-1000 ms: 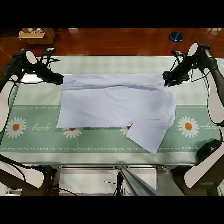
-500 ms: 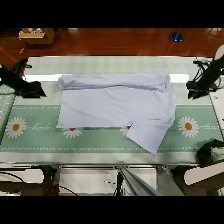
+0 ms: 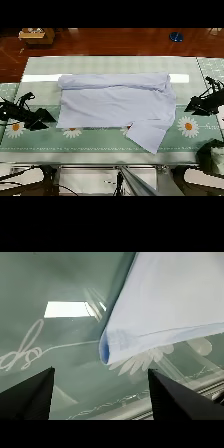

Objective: Fold the shirts.

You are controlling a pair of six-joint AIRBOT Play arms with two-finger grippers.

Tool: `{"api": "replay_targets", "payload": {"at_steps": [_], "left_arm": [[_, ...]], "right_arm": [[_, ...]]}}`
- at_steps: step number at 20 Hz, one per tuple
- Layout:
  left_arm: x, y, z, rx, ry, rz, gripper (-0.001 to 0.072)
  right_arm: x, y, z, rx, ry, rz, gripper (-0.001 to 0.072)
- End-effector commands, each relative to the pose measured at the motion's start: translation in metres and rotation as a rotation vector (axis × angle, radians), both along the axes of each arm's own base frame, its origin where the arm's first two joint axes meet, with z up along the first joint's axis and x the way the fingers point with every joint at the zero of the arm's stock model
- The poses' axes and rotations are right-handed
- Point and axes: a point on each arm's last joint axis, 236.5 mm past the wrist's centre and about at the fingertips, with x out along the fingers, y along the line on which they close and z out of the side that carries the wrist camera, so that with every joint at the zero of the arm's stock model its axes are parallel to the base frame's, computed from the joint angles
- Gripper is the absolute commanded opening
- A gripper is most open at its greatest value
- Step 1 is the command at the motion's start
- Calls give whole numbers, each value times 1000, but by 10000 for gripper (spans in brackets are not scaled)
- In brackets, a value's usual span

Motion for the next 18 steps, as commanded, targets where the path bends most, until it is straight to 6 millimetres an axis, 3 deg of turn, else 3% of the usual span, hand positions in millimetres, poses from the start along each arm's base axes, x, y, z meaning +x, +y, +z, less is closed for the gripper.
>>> {"api": "replay_targets", "payload": {"at_steps": [1,4,7,10,12,13,14,15,18], "left_arm": [[-9,-5,-11,-12,20,17,672],[-6,-15,-24,-9,32,-6,666],[8,-32,-38,-13,15,-8,656],[23,-38,-49,21,-22,9,408],[27,-35,-51,35,-37,17,362],[27,-34,-51,36,-38,20,298],[27,-34,-51,33,-35,21,93],[25,-34,-50,29,-32,17,23],[24,-35,-50,24,-27,14,22]], "right_arm": [[5,13,4,65,-49,-28,483],[8,17,6,87,-58,-40,462],[8,22,8,107,-53,-52,441],[2,31,11,149,-30,-47,441],[-2,33,12,160,-13,-40,419],[-2,34,12,161,-11,-40,419],[-2,34,12,162,-12,-41,418],[-2,35,13,166,-14,-42,419],[0,38,14,180,-21,-46,418]]}}
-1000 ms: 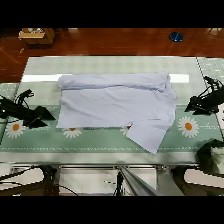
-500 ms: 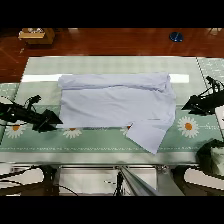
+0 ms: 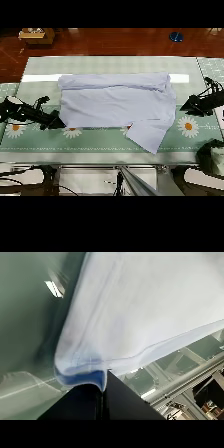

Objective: Fold the shirts.

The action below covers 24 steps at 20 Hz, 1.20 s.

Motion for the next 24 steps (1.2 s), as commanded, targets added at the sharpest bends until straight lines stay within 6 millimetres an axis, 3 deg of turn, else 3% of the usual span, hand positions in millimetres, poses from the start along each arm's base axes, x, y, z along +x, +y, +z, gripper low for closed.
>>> {"api": "replay_targets", "payload": {"at_steps": [1,7,10,12,16,17,19,21,24], "left_arm": [[28,17,-16,97,-99,64,22],[28,13,0,63,-114,13,20],[41,15,17,72,-184,9,20],[52,19,30,88,-233,9,20],[65,20,46,86,-278,7,20],[67,19,48,80,-283,13,20],[68,18,48,76,-285,16,20],[68,17,48,76,-285,15,20],[69,16,49,71,-286,18,20]], "right_arm": [[1,4,2,20,-3,-4,418],[-3,4,5,16,-10,28,368],[-5,-13,9,-78,-36,46,370],[-10,-11,8,-78,-33,48,372],[-32,10,-11,-2,18,60,376],[-39,23,-14,50,36,51,413],[-47,57,-12,199,35,54,414],[-51,81,-9,299,5,38,369],[-73,79,-29,232,21,26,351]]}}
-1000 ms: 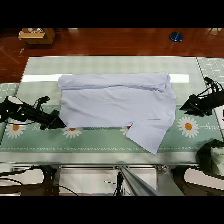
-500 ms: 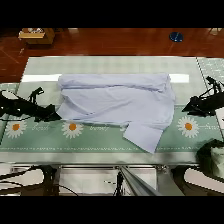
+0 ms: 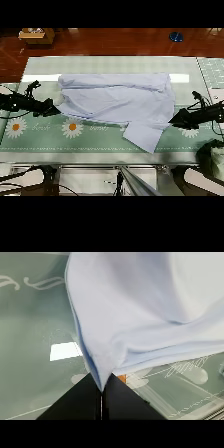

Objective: Fold the shirts.

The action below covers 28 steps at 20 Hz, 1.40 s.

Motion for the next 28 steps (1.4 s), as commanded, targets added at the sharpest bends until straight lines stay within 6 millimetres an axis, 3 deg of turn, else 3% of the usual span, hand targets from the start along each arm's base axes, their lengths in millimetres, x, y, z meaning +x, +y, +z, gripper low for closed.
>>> {"api": "replay_targets", "payload": {"at_steps": [1,4,9,14,16,17,18,19,20,23,25,28], "left_arm": [[2,-2,2,-10,-5,5,20],[2,-2,2,-9,-6,5,21],[2,-2,2,-9,-6,4,20],[3,-3,3,-14,-17,-3,20],[3,-3,3,-14,-16,-3,20],[3,-3,3,-14,-16,-3,20],[3,-3,3,-14,-16,-3,20],[3,-3,3,-14,-17,-4,20],[3,-3,3,-13,-22,-10,20],[8,-7,15,-40,-36,-19,20],[21,-13,42,-80,-102,-46,20],[52,-16,102,-93,-270,-38,20]], "right_arm": [[-23,9,-15,-11,10,-9,352],[-34,14,-16,-14,10,-12,355],[-20,14,-23,-31,-48,-90,354],[-28,35,-51,-64,-56,-83,354],[-17,41,-59,-120,-107,-64,343],[-9,43,-60,-140,-137,-69,289],[0,46,-60,-150,-164,-82,178],[6,51,-58,-144,-182,-95,19],[10,55,-54,-127,-192,-100,23],[20,66,-20,-76,-258,-6,23],[44,60,27,-111,-399,53,22],[95,37,114,-241,-678,36,21]]}}
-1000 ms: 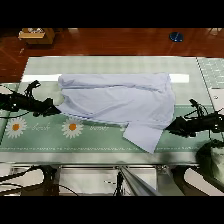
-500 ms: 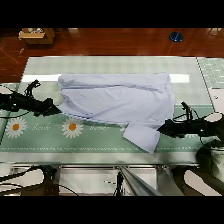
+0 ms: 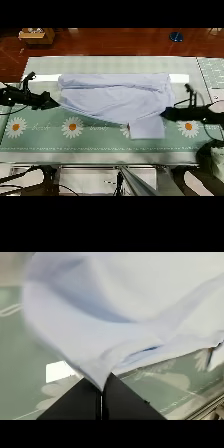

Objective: Fold the shirts.

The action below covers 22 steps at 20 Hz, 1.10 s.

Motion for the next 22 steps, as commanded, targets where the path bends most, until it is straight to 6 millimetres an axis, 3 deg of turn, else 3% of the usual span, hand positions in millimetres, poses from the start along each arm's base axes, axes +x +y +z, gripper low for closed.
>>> {"api": "replay_targets", "payload": {"at_steps": [1,3,6,10,12,15,22], "left_arm": [[25,-8,60,-37,-157,-7,20],[34,-11,74,-25,-195,-5,20],[47,-16,75,-5,-238,10,20],[81,-14,79,27,-337,95,19],[95,-14,80,18,-357,115,19],[114,-12,62,10,-321,113,19],[159,-10,10,-44,-212,98,20]], "right_arm": [[47,-18,92,-101,-278,-23,21],[72,-27,114,-108,-350,-84,21],[99,-24,116,-99,-359,-95,20],[155,-23,124,-117,-427,-117,21],[177,-27,114,-115,-411,-127,21],[206,-35,98,-123,-407,-154,21],[222,-39,35,-124,-302,-167,21]]}}
